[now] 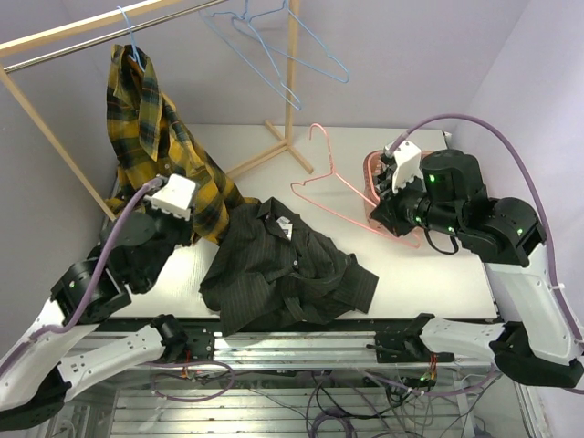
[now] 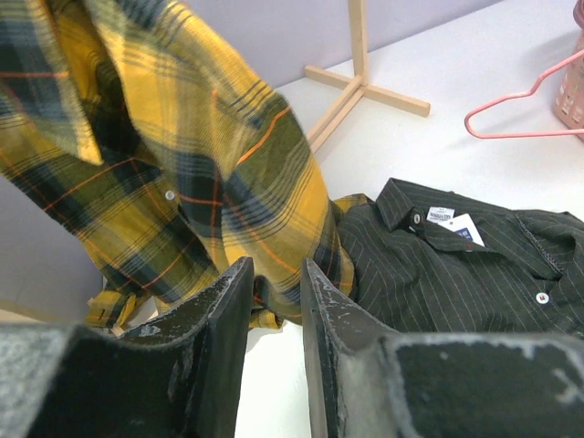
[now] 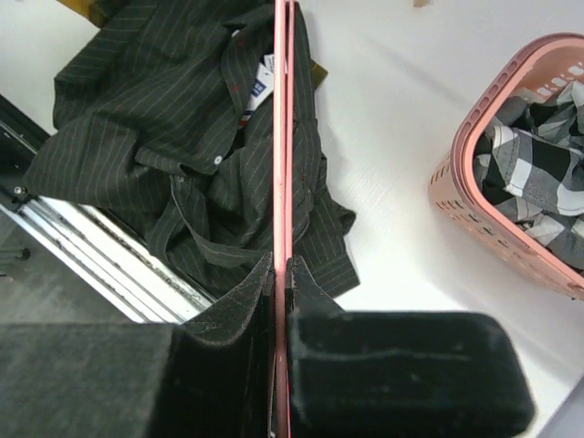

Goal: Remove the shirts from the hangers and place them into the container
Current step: Remove the shirt from the hanger, then place the hanger at the clothesline.

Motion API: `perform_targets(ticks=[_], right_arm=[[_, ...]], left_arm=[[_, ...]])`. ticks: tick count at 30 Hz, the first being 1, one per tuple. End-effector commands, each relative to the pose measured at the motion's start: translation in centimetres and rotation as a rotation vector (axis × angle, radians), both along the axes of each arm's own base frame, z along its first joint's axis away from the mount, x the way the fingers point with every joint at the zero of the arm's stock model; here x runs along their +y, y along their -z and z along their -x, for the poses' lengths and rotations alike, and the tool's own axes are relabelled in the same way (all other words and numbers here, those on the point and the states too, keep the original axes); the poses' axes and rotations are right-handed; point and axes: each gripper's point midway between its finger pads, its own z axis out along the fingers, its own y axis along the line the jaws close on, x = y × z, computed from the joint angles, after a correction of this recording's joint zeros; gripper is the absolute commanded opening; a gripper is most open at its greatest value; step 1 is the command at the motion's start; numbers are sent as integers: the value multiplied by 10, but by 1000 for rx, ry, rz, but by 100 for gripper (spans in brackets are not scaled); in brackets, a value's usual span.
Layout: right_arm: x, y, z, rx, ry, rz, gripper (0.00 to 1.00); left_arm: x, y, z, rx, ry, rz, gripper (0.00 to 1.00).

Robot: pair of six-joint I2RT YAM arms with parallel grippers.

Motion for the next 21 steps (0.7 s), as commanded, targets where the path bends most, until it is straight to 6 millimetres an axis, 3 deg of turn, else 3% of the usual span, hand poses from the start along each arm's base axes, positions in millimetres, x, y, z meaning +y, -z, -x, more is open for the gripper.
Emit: perform_targets(ticks=[1,7,16,21], right_arm=[[16,-29,-9,-84,-26,-98,0],[48,-57,-49,-199,-47,-138,0],[103,-125,-106,-431,-88,-281,0],[129,-151,-137,-548,-94,-342,0]], left_arm=[[17,-4,7,-50,-32,40,39],[29,8,15,-82,-46,86,37],[44,22,22,-125,-78,146,34],[44,32,20,-136,-90,174,35]])
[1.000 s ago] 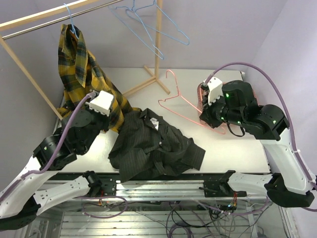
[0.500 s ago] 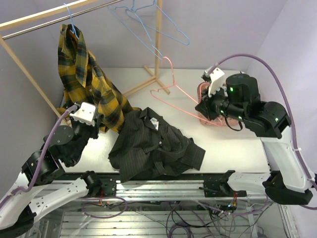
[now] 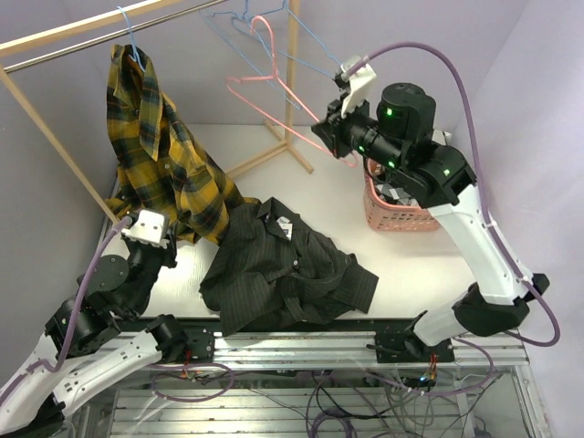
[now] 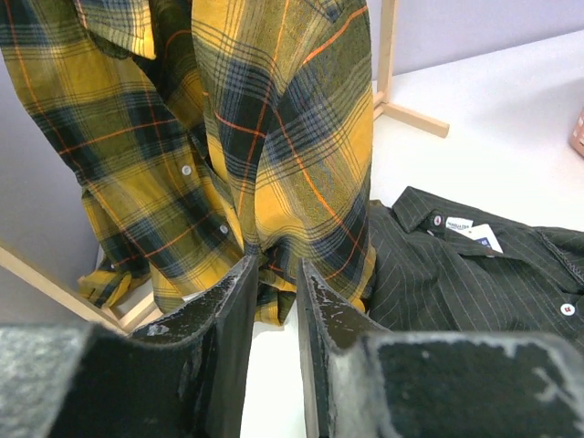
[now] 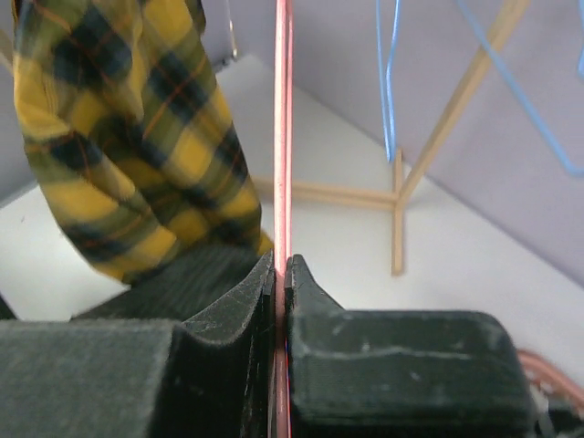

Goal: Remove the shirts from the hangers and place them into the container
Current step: Place the hanger at the clothesline.

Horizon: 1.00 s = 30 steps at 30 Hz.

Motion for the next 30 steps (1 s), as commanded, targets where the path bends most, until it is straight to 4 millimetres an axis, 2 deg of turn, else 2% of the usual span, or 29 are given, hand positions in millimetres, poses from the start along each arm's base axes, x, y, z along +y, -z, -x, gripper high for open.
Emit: perform_targets(ticks=[1,9,12,15,19,24,27,30], right_arm=[[23,-58,-28,-205,-3,-129,0],[63,-53,-92,-265,47,-189,0],[71,-51,-107,-289,50,-204,0],[79,-49,-120,-287,37,-208,0],[88,-51,-126,-302,15,-228,0],[91,-58,-128,-320,11,-249,0],[96,-56,-132,-326,2,-250,0],[110,-51,-136,-315,-38,-259,0]], left_arm=[[-1,-2,-4,-36,-23,63,36],[-6,12,-10,-8,-31,1,39],[-11,13,-10,-2,-8,-5,38],[-6,11,-8,-14,-19,13,38],[3,7,-3,-40,-35,54,39],[15,2,2,-69,-63,106,39],[17,1,4,-77,-63,119,39],[16,2,4,-76,-60,116,38]])
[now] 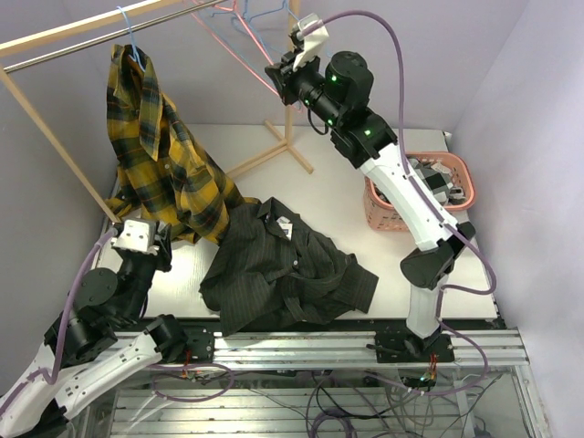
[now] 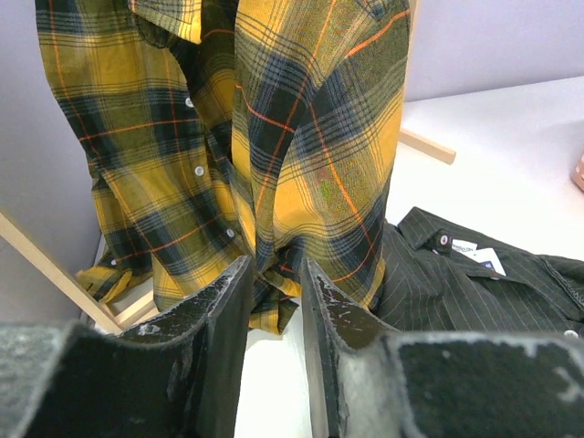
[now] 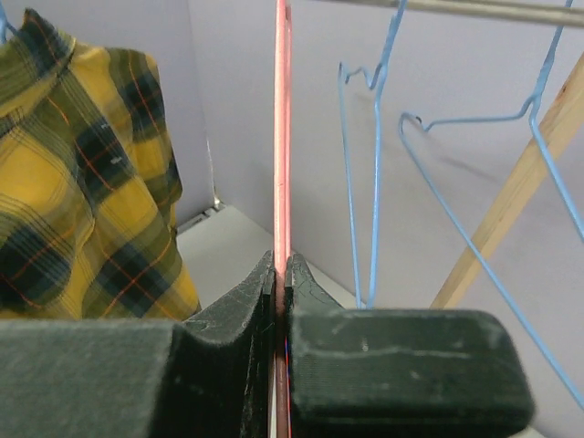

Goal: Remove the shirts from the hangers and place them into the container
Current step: Place the hanger at the clothesline.

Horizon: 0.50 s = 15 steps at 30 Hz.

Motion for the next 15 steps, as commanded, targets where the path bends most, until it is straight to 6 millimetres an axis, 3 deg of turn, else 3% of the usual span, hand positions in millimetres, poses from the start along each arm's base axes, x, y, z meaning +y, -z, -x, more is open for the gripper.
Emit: perform_targets(ticks=[1,2,3,7,15], right_arm=[[19,-10,-7,-37,-57,-48,0],[22,-12,-7,-36,-70,-56,0],[31,2,-15,-15,-81,-47,0],[46,17,-24,8,-110,-64,0],[62,35,-25,41,-137,-72,0]], left_arm=[[0,-3,-1,-15,-10,31,38],[-1,-4,-1,-16,-8,31,38],[-1,-3,-1,-15,-6,31,38],[-1,-4,-1,-19,-4,37,38],[-3,-4,-1,-21,11,35,37]])
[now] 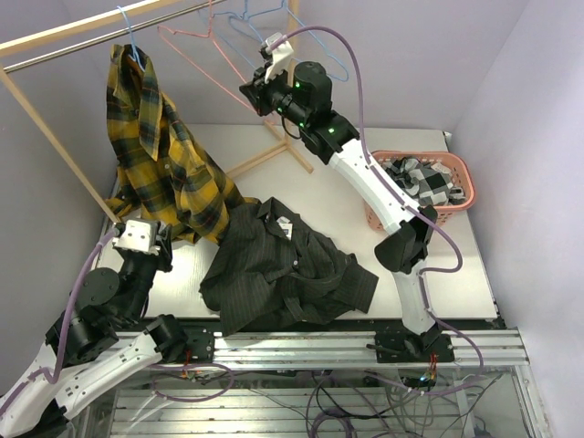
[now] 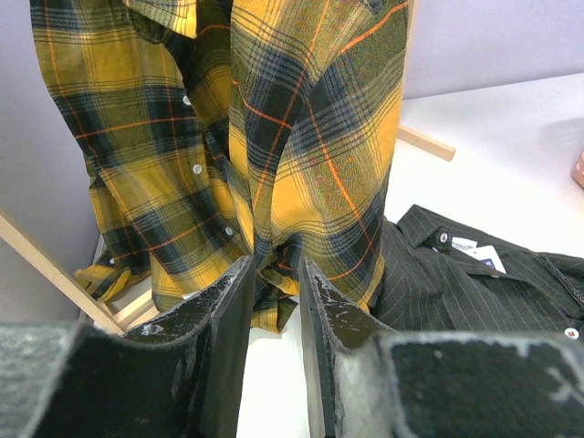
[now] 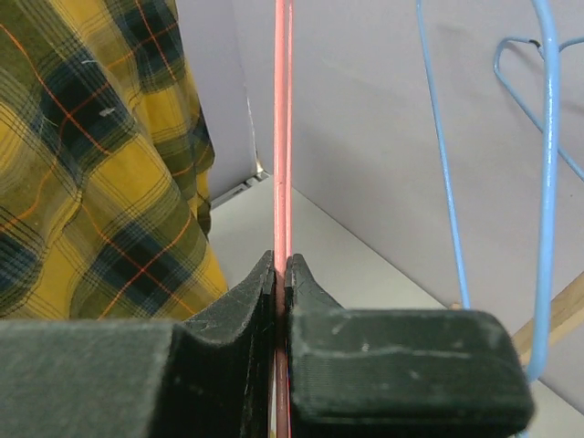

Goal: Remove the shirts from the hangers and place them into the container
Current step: Place the hanger at the clothesline.

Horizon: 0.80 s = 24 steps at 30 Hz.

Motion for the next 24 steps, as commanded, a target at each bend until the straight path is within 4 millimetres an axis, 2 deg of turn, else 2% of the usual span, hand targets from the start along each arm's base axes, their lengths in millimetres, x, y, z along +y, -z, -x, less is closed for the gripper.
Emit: perform_targets(ticks=[1,2,4,5,6,11,14,16,19,21,24], right_arm=[[-1,-32,14,-53,-18,-67,5],[-4,-29,16,-44,-16,-58,17],[-10,-25,22,-28,-10,-41,60],[-12,-18,24,-9,-4,-26,67],[-21,-24,31,-9,5,-25,71],[-56,-24,65,36,39,7,78],[-77,-3,92,104,37,40,79],[-98,6,117,137,35,44,79],[-119,46,149,240,24,66,80],[-130,83,169,337,16,79,80],[-142,141,195,494,17,88,80]], left_arm=[[-3,-6,0,-22,12,34,37],[-4,-6,-1,-19,11,31,38],[-6,-4,-2,-14,17,22,39],[-8,-4,-3,-10,19,16,39],[-9,-3,-3,-8,23,11,39],[-13,0,-6,5,25,-7,39],[-13,0,-7,8,21,-10,39],[-11,-1,-7,9,9,-6,39],[-8,-1,-8,13,-18,5,39],[-6,-2,-10,17,-36,6,39],[-22,-7,-13,31,20,-12,36]])
